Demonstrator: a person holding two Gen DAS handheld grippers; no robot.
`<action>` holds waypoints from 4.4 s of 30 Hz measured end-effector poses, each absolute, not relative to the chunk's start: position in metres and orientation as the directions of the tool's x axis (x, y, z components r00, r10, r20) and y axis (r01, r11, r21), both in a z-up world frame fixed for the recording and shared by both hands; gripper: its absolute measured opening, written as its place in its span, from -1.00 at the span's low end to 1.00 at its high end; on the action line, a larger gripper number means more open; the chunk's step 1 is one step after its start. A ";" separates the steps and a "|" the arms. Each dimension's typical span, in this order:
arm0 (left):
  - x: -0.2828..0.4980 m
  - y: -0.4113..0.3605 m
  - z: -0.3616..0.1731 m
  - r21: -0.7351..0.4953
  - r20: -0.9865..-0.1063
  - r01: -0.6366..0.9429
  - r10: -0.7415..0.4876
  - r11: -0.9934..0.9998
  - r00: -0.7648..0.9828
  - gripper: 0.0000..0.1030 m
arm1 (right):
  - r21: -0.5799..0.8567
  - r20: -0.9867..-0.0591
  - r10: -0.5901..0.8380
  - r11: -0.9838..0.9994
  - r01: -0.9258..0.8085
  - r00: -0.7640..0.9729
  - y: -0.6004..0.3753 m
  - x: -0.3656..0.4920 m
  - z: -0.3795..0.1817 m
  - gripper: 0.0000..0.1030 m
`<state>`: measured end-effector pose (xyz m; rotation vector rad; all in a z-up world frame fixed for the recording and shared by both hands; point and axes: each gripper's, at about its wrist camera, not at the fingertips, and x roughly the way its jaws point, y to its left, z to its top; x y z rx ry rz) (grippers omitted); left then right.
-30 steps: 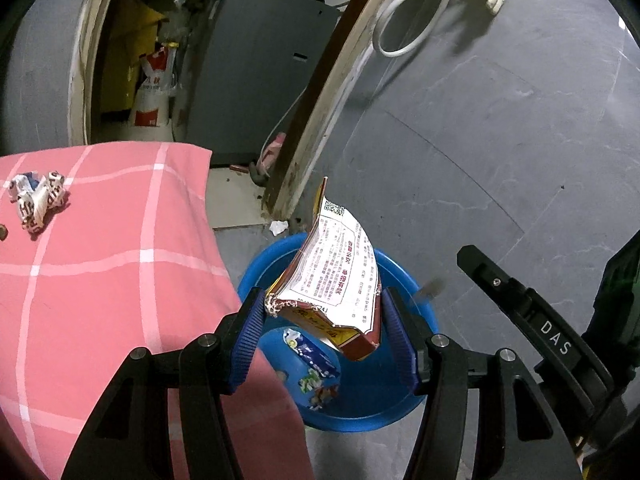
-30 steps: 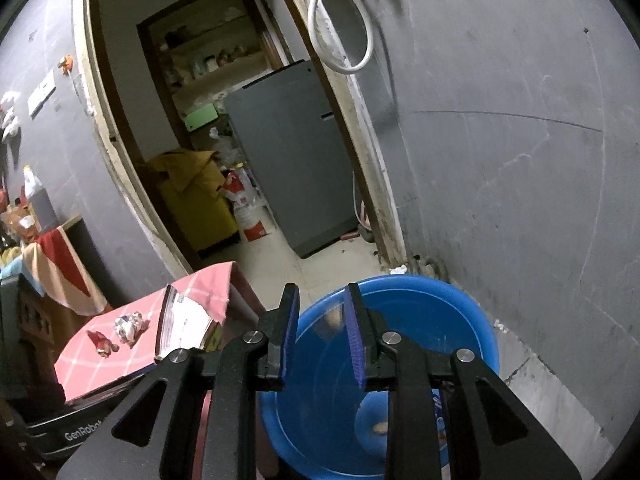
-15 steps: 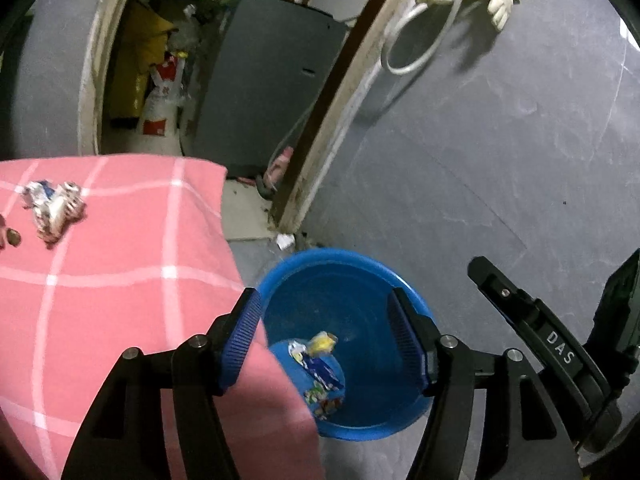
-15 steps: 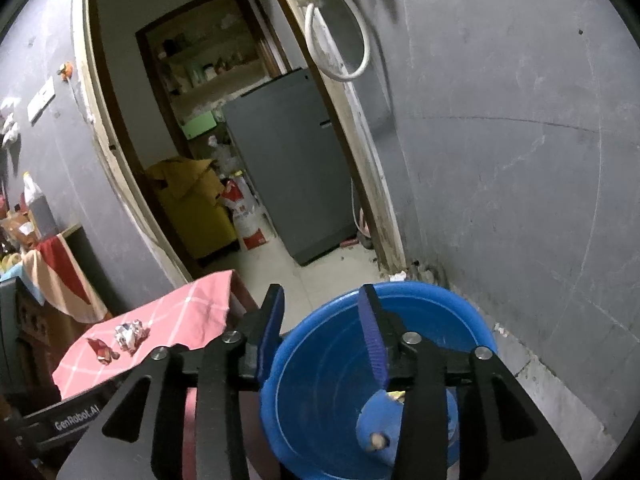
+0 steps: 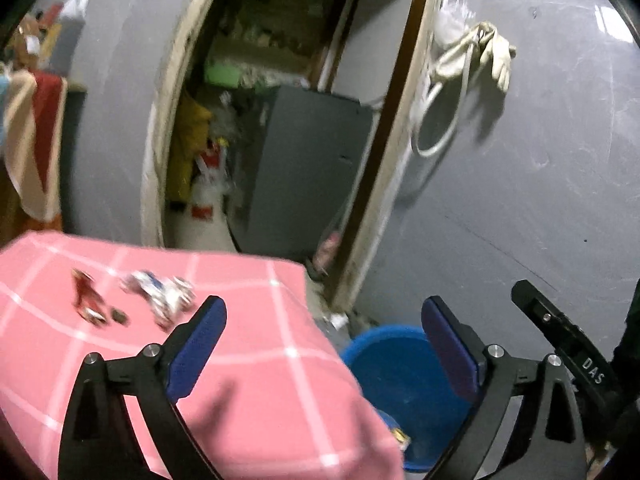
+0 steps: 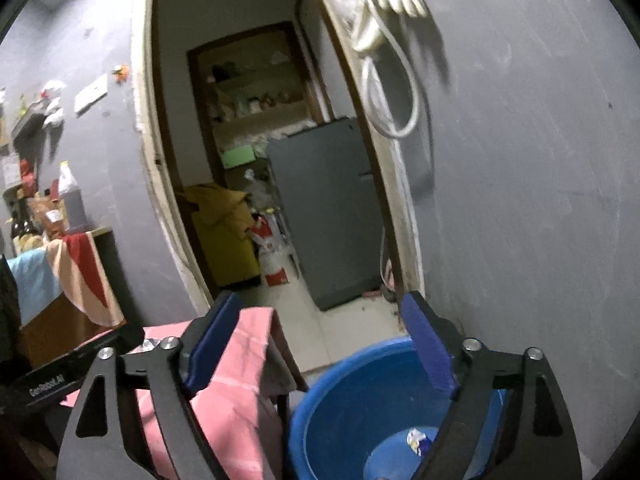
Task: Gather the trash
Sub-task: 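Move both tools back over the table toward the wrappers, then grasp the white lettered wrapper with the right tool while the left tool grasps the red wrapper, then carry both wrappers over the blue bucket and open both tools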
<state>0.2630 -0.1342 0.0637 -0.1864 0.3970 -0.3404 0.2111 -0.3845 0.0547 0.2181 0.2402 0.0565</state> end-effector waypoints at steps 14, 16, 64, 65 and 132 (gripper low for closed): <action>0.229 -0.071 0.072 -0.133 -0.183 0.166 -0.189 0.977 0.965 0.89 | 0.091 -0.004 0.177 0.980 -0.176 0.984 -0.325 0.193 0.071 1.00; 0.224 -0.059 0.072 -0.132 -0.172 0.152 -0.174 0.980 0.970 0.89 | 0.079 0.011 0.193 0.978 -0.193 0.981 -0.318 0.191 0.072 1.00; 0.335 0.057 0.000 -0.319 -0.641 0.041 -0.247 0.947 0.727 0.12 | 0.114 -0.715 0.422 0.858 -0.501 0.558 -0.155 0.376 -0.005 0.22; 0.336 0.056 0.000 -0.323 -0.647 0.042 -0.252 0.946 0.720 0.10 | 0.113 -0.724 0.420 0.855 -0.506 0.547 -0.153 0.378 -0.007 0.19; 0.251 -0.108 0.092 -0.348 -0.279 0.412 -0.512 0.842 0.812 -0.88 | 0.076 -0.130 0.289 0.957 -0.281 0.948 -0.315 0.205 0.075 -0.80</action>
